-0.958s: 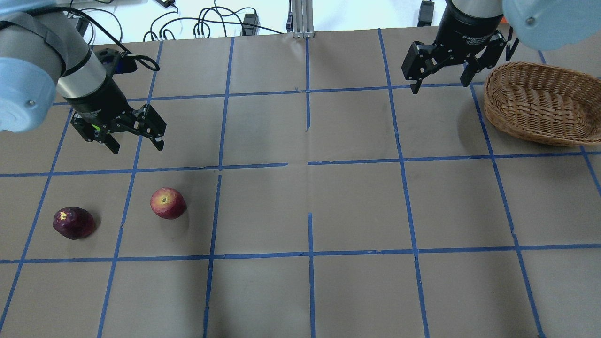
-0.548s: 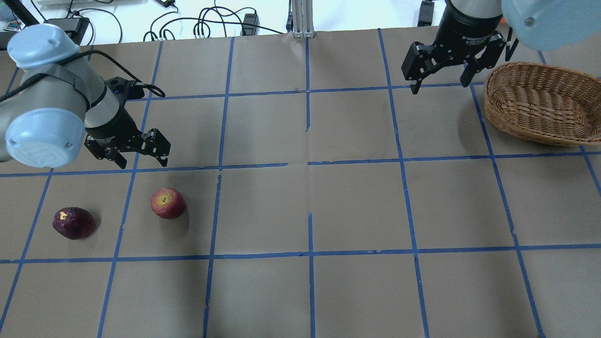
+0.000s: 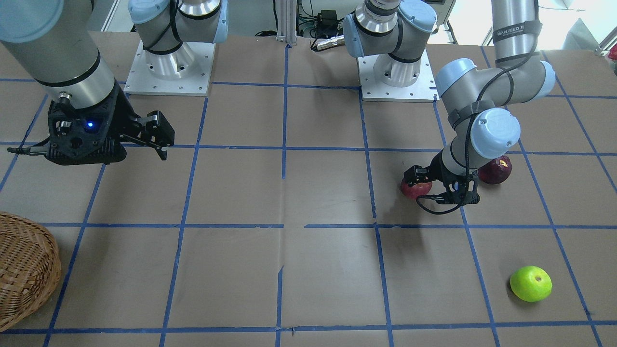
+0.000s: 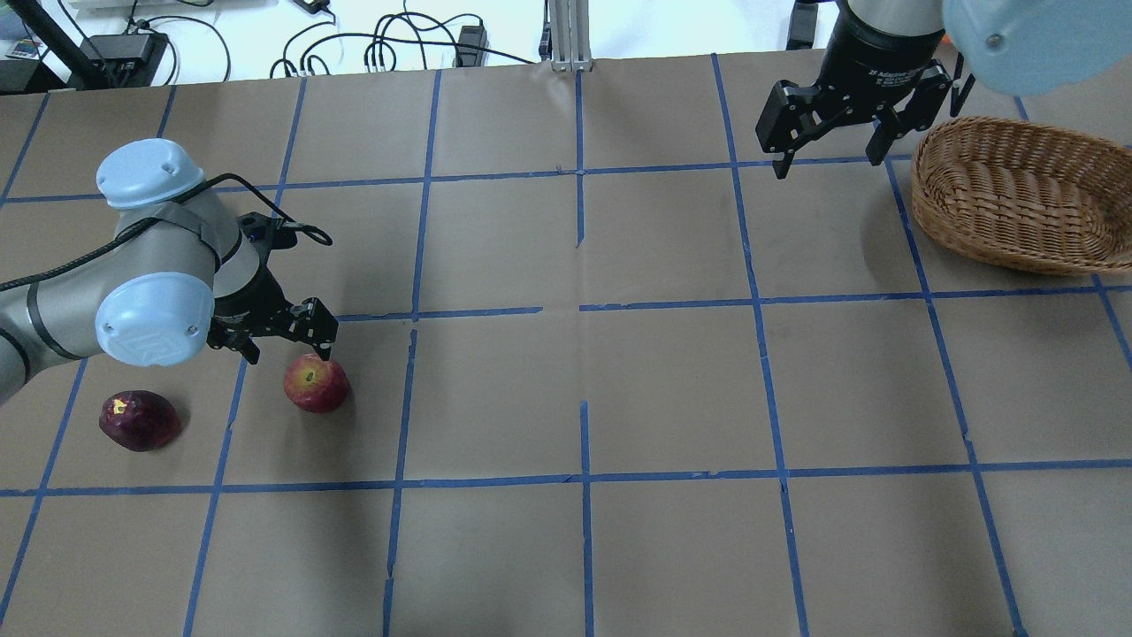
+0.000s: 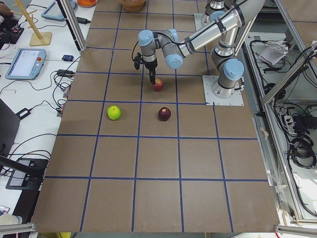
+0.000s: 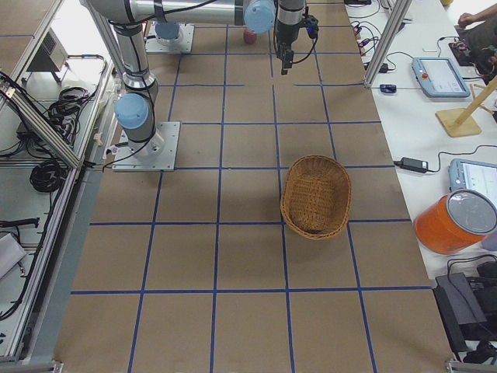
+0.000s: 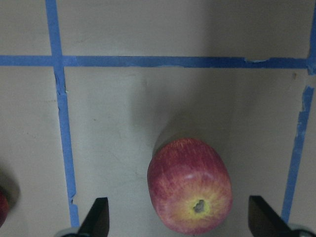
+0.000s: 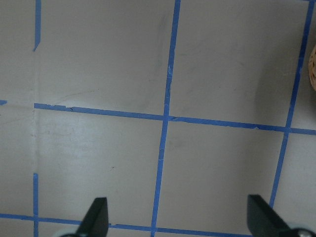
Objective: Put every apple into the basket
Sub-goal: 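Lower the left gripper and close it on the pinkish-red apple, then carry the red apple to the table center and set it down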
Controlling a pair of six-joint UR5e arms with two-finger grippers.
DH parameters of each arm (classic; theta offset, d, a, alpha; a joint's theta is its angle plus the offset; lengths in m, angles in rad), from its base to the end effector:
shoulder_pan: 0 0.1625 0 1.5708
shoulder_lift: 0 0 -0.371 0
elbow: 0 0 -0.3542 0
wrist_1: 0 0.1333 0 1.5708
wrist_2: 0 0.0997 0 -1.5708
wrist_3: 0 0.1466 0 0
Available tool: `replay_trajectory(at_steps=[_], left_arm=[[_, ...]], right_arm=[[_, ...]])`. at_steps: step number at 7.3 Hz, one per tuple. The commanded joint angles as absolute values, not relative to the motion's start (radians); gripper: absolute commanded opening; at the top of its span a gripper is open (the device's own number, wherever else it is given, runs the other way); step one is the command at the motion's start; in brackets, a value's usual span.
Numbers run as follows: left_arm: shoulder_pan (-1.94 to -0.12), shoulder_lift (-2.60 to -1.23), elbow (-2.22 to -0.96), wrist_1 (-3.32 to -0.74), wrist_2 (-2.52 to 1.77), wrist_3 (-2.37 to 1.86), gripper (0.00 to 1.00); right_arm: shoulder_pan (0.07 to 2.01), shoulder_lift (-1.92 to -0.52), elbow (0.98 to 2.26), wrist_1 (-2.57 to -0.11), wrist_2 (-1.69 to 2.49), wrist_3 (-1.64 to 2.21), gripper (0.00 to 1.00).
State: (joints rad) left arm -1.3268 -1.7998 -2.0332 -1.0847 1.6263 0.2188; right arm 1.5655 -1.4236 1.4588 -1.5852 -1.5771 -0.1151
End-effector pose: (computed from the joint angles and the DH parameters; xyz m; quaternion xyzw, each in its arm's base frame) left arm -0.0188 -0.4425 0.1343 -0.0097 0.9943 0.1060 0.0034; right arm 0.1297 -0.5057 0.3684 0.0549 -0.9984 -0.0106 0.0025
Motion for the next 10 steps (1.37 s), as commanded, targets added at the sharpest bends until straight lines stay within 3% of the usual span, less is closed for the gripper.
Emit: replay_trajectory(at_steps=[1,3,6,7,9,10], left_arm=[[-1.33,-1.838,-2.049,-1.083,1.621,0.222,1.0],[-1.328,-1.842,-2.049,-1.08,1.624,0.227,0.98],[-1.327,-1.83,-2.025,-1.075,1.628,0.252,0.29],[-1.327,-1.83,-1.943,-1.118,1.621,0.229,0.29],[-1.339,-1.883,-1.708,-1.4,1.491,0.017,0.19],[-1.394,-1.903,-1.677,-1.39,1.438,-0.121,0.15]], right_arm=[[1.566,-1.424,1.459,-1.585,-1.577,-0.115,1.0],[1.566,-1.424,1.459,-1.586,-1.577,-0.115,1.0],[1.566,-1.422,1.459,-1.585,-1.577,-0.115,1.0],[1.566,-1.424,1.459,-1.586,-1.577,-0.115,1.0],[1.566,-1.424,1.459,-1.586,-1.578,-0.115,1.0],[1.566,-1.422,1.459,-1.586,-1.583,-0.115,1.0]])
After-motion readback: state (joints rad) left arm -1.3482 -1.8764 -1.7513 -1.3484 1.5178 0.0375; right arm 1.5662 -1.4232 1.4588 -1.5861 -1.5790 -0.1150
